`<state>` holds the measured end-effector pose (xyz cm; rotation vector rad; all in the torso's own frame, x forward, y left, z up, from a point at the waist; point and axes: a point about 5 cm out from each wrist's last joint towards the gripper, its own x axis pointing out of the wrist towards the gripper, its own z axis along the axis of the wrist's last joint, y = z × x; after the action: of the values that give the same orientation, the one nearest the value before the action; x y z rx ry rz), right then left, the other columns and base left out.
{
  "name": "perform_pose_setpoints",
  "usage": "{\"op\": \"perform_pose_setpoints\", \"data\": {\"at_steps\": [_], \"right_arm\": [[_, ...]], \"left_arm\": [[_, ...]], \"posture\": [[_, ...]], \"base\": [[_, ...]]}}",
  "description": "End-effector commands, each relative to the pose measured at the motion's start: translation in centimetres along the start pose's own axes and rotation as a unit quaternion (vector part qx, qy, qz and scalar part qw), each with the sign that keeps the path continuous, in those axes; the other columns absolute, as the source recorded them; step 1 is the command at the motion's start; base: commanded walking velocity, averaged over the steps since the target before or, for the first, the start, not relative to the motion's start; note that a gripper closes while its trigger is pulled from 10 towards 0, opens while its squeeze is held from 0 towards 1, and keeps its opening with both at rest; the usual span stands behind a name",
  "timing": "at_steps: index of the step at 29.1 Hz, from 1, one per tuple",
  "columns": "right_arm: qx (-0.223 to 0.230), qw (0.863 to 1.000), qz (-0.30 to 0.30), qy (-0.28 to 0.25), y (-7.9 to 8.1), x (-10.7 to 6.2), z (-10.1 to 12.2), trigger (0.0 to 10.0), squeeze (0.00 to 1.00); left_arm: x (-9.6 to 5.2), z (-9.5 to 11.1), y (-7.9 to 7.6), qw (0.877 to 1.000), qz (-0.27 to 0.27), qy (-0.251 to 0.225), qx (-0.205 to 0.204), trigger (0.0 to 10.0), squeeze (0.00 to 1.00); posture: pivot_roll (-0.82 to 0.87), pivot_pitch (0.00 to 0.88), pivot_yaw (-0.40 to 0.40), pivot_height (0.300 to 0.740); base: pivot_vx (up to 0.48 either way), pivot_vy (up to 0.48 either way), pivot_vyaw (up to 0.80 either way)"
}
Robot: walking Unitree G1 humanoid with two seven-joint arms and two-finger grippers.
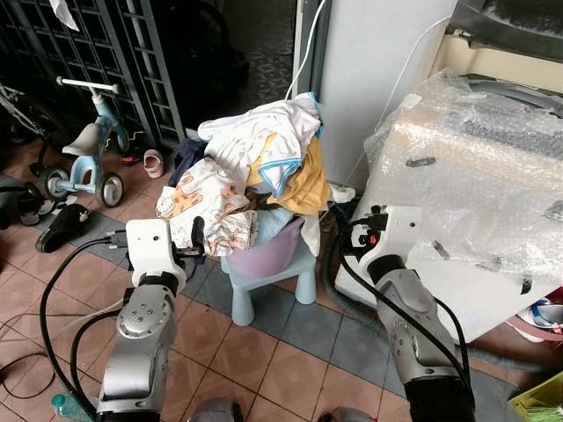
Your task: Clothes washing
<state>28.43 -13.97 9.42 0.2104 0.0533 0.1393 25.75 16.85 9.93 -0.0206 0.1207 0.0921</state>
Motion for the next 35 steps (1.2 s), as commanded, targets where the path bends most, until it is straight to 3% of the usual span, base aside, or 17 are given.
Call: {"op": "perform_pose_setpoints", "data": {"at_steps": [1, 5, 7, 12, 20, 31, 35], "right_arm": [[-0.001, 1.0, -0.01, -0.01, -0.4, 0.2, 0.3, 10.0, 0.0], [-0.069, 0.997, -0.015, 0.018, 0.1, 0.7, 0.3, 10.0, 0.0], [-0.044, 0.999, -0.004, 0.014, 0.5, 0.8, 0.4, 10.0, 0.0], [-0.076, 0.997, 0.019, 0.006, 1.4, 1.1, 0.9, 10.0, 0.0], [-0.082, 0.995, 0.053, -0.007, 1.6, 0.4, 1.2, 10.0, 0.0], [-0.081, 0.995, 0.058, -0.008, 1.7, 0.4, 1.3, 10.0, 0.0], [-0.078, 0.995, 0.056, -0.008, 1.7, 0.5, 1.3, 10.0, 0.0]], "left_arm": [[0.0, -0.3, 0.0, 1.0, -0.004, 0.011, 0.001, 10.0, 0.0], [0.0, 0.2, -0.3, 1.0, -0.006, -0.002, 0.006, 10.0, 0.0], [0.0, 0.2, -0.4, 1.0, -0.009, -0.001, 0.005, 10.0, 0.0], [0.1, -0.2, -0.5, 1.0, -0.01, 0.012, -0.001, 10.0, 0.0], [-0.2, 0.3, -0.4, 1.0, -0.001, -0.002, -0.013, 10.0, 0.0], [-0.3, 0.4, -0.4, 1.0, 0.002, -0.003, -0.012, 10.0, 0.0], [-0.3, 0.4, -0.4, 1.0, 0.001, -0.002, -0.012, 10.0, 0.0]], "posture": [[0.0, 0.0, 0.011, 0.74], [0.0, 0.0, -0.001, 0.74], [0.0, 0.0, -0.001, 0.74], [0.0, 0.0, -0.008, 0.74], [-0.01, 0.0, -0.017, 0.74], [-0.01, 0.0, -0.016, 0.74], [-0.01, 0.0, -0.016, 0.74]], "base": [[0.0, 0.0, 0.0], [0.0, 0.0, 0.0], [0.0, 0.0, 0.0], [0.0, 0.0, 0.0], [0.0, 0.0, 0.0], [0.448, 0.0, 0.71], [0.48, 0.0, 0.12]]}}
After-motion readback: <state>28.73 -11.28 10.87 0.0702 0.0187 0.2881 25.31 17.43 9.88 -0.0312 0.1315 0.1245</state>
